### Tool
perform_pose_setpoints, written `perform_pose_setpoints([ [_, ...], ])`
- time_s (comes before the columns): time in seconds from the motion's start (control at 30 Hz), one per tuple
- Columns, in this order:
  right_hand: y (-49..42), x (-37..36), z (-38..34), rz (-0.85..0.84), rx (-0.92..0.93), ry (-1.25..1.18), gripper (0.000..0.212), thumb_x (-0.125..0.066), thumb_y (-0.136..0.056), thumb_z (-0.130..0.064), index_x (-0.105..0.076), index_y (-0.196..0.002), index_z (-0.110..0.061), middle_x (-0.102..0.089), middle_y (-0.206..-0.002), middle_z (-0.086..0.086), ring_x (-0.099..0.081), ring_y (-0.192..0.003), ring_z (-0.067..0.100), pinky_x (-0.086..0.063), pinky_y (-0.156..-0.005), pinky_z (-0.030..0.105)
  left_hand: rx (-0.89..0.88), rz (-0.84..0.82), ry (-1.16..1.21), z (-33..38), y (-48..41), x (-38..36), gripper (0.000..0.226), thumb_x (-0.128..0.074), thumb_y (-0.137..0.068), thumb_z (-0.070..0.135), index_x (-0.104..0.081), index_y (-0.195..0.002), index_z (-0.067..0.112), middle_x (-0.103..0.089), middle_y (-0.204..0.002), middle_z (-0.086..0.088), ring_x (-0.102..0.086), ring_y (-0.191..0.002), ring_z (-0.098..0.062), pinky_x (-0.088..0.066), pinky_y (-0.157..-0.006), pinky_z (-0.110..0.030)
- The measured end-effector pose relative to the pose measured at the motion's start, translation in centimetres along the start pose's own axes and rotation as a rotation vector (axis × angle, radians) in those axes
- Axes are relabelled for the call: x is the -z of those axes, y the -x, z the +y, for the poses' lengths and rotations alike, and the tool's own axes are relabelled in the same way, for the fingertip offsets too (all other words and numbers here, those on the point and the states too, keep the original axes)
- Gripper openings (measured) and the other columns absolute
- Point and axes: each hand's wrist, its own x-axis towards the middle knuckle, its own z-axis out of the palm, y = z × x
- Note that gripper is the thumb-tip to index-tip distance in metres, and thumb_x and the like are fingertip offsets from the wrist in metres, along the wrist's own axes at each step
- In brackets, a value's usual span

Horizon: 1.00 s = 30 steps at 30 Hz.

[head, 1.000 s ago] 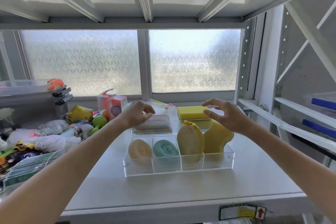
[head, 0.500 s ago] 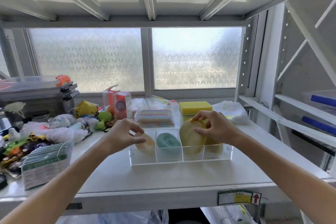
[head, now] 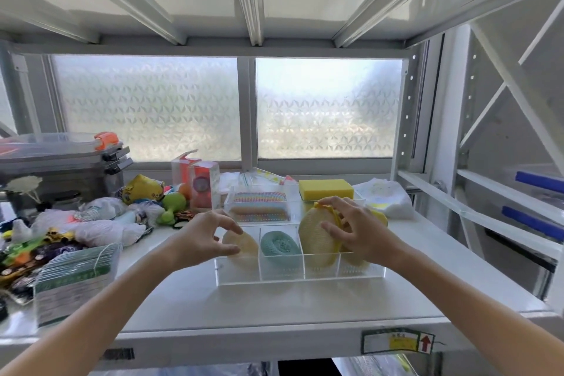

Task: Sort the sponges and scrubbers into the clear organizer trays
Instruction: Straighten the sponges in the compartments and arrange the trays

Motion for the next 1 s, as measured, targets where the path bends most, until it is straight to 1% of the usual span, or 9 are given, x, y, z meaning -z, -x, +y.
perform_pose_setpoints([
  [0.17,0.9,3.6,-0.5,0.024,0.033,0.1,0.041,-0.056,-0.088,-0.042,-0.054,-0.124,-0.022,-0.061,-0.12,-0.002,-0.058,-0.106,0.015,-0.05,-0.091,0.039,-0.06,0.064,-0.323,0.6,1.6,2.2,0.025,-0.065,-0.085,0.03,-0.069,-0.109,0.023,-0.06,-0.116,0.011,-0.057,-0.106,-0.008,-0.046,-0.098,-0.031],
  [0.3,3.2,7.0,0.6,0.032,-0.057,0.259,0.026,-0.06,-0.086,-0.039,-0.065,-0.105,-0.022,-0.066,-0.102,-0.007,-0.061,-0.09,0.011,-0.048,-0.08,0.031,-0.01,0.195,-0.385,0.6,4.6,3.4,0.021,-0.057,-0.089,0.032,-0.07,-0.105,0.025,-0.063,-0.103,0.018,-0.063,-0.094,-0.006,-0.052,-0.087,-0.031],
  [0.37,4.8,6.7,1.8,0.063,-0.181,0.275,0.035,-0.065,-0.083,-0.037,-0.061,-0.113,-0.019,-0.065,-0.109,-0.003,-0.062,-0.09,0.014,-0.048,-0.079,0.03,0.097,0.232,-0.323,-0.3,5.7,2.2,0.028,-0.058,-0.088,0.034,-0.066,-0.113,0.022,-0.067,-0.106,0.013,-0.064,-0.093,-0.007,-0.053,-0.086,-0.032],
  [0.43,6.5,5.4,3.2,0.035,-0.321,0.15,0.054,-0.072,-0.079,-0.034,-0.053,-0.125,-0.013,-0.064,-0.116,0.004,-0.064,-0.093,0.018,-0.052,-0.082,0.031,0.206,0.18,-0.08,-0.9,6.4,0.2,0.037,-0.064,-0.085,0.035,-0.064,-0.118,0.018,-0.071,-0.108,0.006,-0.066,-0.092,-0.004,-0.053,-0.086,-0.026],
  [0.53,8.4,2.6,4.2,-0.064,-0.424,-0.15,0.069,-0.079,-0.073,-0.028,-0.048,-0.131,-0.009,-0.066,-0.115,0.007,-0.067,-0.095,0.015,-0.055,-0.082,0.025,0.229,0.16,0.18,-0.6,6.6,-3.1,0.025,-0.072,-0.08,0.029,-0.071,-0.104,0.022,-0.077,-0.094,0.006,-0.071,-0.085,-0.002,-0.057,-0.086,-0.027],
  [0.7,8.9,-0.7,4.1,0.151,-0.343,-0.13,0.021,-0.074,-0.077,-0.029,-0.068,-0.096,-0.023,-0.074,-0.083,-0.01,-0.07,-0.081,0.004,-0.058,-0.076,0.03,0.262,0.397,0.112,-0.2,6.1,-5.6,0.013,-0.074,-0.078,0.022,-0.074,-0.091,0.021,-0.076,-0.081,0.007,-0.07,-0.075,0.0,-0.057,-0.075,-0.02],
  [0.8,8.8,-0.8,4.1,0.168,-0.338,-0.093,0.018,-0.073,-0.078,-0.03,-0.069,-0.094,-0.022,-0.074,-0.079,-0.01,-0.07,-0.078,0.003,-0.058,-0.076,0.033,0.262,0.418,0.056,-0.1,6.2,-5.9,0.015,-0.074,-0.078,0.023,-0.075,-0.093,0.02,-0.077,-0.082,0.006,-0.071,-0.077,-0.003,-0.059,-0.078,-0.033],
  [0.93,9.0,-0.8,3.9,0.184,-0.335,-0.07,0.015,-0.072,-0.078,-0.034,-0.068,-0.09,-0.026,-0.074,-0.073,-0.012,-0.07,-0.074,0.0,-0.059,-0.074,0.032,0.246,0.463,0.023,0.2,6.3,-6.2,0.016,-0.072,-0.08,0.021,-0.074,-0.096,0.023,-0.077,-0.086,0.008,-0.07,-0.074,-0.001,-0.057,-0.075,-0.027],
  [1.0,9.1,-1.1,3.8,0.183,-0.337,-0.07,0.033,-0.065,-0.073,-0.055,-0.068,-0.09,-0.027,-0.074,-0.074,-0.013,-0.07,-0.074,-0.001,-0.059,-0.073,0.033,0.252,0.454,0.009,0.4,6.4,-6.5,0.013,-0.072,-0.081,0.021,-0.074,-0.093,0.024,-0.077,-0.085,0.009,-0.07,-0.074,-0.001,-0.057,-0.074,-0.027],
])
